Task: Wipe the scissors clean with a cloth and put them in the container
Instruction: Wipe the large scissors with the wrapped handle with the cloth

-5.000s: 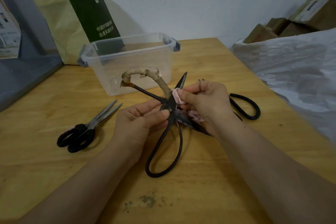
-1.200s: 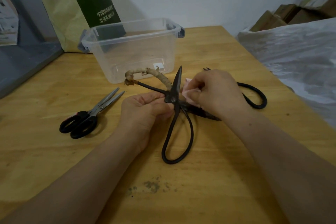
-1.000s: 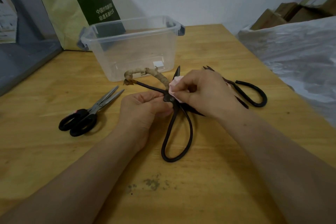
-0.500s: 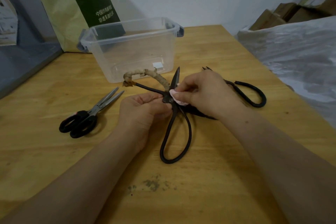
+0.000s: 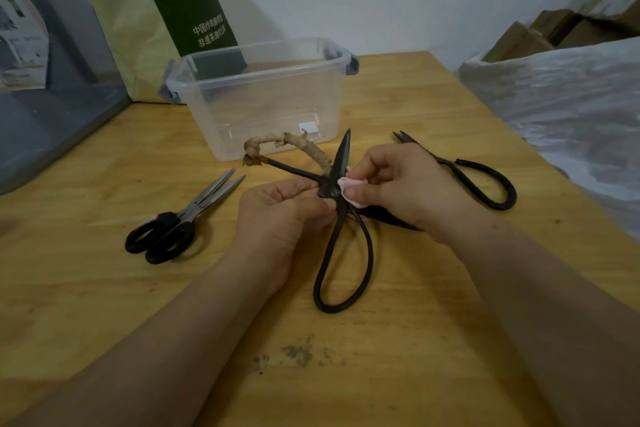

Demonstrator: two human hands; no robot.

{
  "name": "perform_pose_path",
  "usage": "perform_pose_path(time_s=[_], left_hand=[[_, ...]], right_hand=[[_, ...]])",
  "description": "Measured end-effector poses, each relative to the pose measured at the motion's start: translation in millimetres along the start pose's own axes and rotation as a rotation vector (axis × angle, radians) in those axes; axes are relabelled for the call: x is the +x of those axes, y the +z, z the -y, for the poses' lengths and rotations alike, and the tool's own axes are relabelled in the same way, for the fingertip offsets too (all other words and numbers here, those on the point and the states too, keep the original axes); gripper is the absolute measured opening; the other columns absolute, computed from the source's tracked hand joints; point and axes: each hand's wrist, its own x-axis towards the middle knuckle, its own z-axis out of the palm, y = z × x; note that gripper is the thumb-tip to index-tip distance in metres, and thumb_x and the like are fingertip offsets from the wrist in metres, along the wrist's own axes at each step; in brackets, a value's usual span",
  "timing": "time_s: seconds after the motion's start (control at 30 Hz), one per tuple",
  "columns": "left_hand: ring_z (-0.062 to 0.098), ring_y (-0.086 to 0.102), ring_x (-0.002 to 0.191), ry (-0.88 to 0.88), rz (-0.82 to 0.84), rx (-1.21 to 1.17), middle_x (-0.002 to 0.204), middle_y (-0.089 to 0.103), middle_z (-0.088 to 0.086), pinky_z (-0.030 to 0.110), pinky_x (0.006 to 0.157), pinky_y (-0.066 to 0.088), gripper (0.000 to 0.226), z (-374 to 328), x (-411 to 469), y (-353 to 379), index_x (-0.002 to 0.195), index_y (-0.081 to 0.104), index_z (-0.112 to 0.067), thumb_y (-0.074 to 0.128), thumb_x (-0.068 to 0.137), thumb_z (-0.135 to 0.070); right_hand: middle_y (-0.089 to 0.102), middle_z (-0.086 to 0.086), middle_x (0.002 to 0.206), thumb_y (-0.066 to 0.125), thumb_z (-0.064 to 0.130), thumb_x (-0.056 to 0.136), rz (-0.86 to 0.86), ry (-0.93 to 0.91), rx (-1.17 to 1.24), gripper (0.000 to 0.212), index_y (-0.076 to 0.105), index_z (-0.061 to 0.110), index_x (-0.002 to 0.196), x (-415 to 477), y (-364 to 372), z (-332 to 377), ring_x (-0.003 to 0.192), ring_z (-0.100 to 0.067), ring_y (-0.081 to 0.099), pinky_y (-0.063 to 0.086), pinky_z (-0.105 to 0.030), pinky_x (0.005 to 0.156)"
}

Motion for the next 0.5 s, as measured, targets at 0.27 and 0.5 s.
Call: perform_pose_path(time_s=[0.27, 0.5], left_hand=[[0.020, 0.072, 0.082, -0.003, 0.003, 0.010, 0.087, 0.075, 0.010, 0.022, 0.063, 0.057, 0.025, -1.2, -0.9, 2.3, 0.091, 0.071, -0.004, 0.062, 0.075, 0.013], [0.019, 0.072, 0.078, 0.026, 0.022, 0.033, 0.085, 0.075, 0.010, 0.023, 0.066, 0.058, 0.027, -1.6, -1.1, 1.8, 0.087, 0.073, -0.009, 0.063, 0.075, 0.012]], right_hand=[[0.056, 0.014, 0.075, 0.058, 0.035, 0.091, -0.143, 0.071, -0.098, 0.019, 0.047, 0.033, 0.076, 5.8, 4.4, 5.4, 0.084, -0.008, 0.055, 0.038, -0.042, 0.103], [0.072, 0.000, 0.082, 0.082, 0.029, 0.070, -0.053, 0.082, 0.217, 0.023, 0.065, 0.022, 0.084, -0.2, 1.1, 2.7, 0.081, -0.012, 0.068, 0.055, -0.032, 0.076]])
